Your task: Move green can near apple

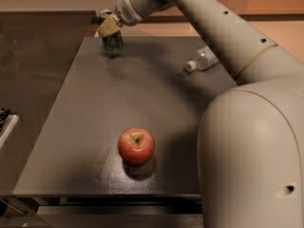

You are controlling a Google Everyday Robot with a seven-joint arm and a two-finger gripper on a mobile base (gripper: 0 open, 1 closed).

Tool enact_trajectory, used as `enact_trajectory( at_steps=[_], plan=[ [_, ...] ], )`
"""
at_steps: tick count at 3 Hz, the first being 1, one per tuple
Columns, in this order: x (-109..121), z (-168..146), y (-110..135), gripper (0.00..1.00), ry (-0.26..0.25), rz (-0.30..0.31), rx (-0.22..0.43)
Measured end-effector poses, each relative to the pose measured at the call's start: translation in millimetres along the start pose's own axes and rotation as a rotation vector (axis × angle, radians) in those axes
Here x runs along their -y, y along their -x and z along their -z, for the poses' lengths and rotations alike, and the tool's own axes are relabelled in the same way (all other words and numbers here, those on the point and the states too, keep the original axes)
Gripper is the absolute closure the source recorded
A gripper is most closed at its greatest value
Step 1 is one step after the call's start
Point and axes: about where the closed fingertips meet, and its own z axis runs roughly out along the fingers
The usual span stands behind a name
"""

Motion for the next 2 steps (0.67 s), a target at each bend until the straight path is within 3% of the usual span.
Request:
enact_trajectory(
  at_steps=[2],
  plan=[
    [-56,103,-36,1.00,0.056,0.023,0.035]
  ],
)
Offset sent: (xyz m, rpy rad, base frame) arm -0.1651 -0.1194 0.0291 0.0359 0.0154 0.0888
